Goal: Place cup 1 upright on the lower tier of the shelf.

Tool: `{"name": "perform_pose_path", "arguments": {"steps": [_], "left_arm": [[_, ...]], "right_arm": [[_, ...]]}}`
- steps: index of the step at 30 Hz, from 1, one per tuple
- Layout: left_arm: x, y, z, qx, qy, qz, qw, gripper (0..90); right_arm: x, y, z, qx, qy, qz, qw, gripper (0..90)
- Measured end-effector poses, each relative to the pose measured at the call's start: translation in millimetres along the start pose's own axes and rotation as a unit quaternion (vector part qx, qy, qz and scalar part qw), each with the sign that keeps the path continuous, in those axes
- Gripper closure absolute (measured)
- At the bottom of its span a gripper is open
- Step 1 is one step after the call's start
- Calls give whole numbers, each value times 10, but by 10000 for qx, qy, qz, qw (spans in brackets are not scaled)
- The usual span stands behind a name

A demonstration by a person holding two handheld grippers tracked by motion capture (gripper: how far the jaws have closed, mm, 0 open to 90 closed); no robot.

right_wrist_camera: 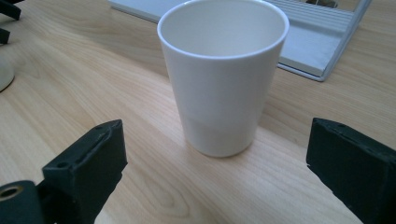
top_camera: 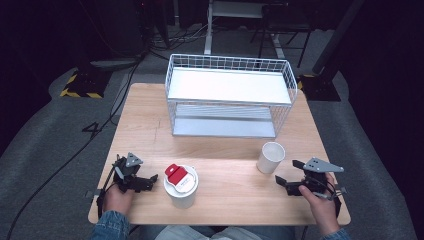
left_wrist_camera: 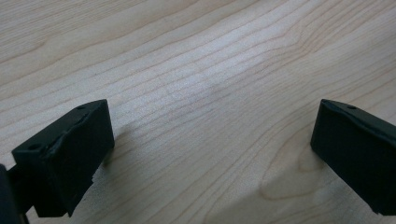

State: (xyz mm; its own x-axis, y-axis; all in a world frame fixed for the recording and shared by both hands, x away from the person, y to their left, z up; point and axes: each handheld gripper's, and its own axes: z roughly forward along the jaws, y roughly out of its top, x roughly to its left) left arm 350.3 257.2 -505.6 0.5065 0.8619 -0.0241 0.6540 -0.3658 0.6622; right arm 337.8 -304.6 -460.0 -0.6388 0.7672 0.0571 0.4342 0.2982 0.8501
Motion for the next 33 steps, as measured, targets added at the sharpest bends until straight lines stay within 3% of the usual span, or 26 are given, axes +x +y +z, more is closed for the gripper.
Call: {"name": "perform_pose_path", "arguments": {"steps": [9,19,22,23,28,33], "left_arm": [[0,1,1,-3,-3,-1,10000,0],[0,1,2,0,-2,-2,10000,0],[-2,1,2,-4,1,-14,10000,0],[-1,2,2,0,-1,-5,10000,0],[0,3,3,0,0,2,10000,0],[0,3,3,0,-2,0,10000,0]], "right_arm": [[18,98,214,-8,-182,29,9998,53],[41,146,471,5,-232,153,9996,59],[39,141,533,4,-323,180,9993,79],[40,134,566,79,-314,142,9994,143],[57,116,615,166,-419,-9,9990,217],[55,117,615,149,-426,-47,9990,227]]}}
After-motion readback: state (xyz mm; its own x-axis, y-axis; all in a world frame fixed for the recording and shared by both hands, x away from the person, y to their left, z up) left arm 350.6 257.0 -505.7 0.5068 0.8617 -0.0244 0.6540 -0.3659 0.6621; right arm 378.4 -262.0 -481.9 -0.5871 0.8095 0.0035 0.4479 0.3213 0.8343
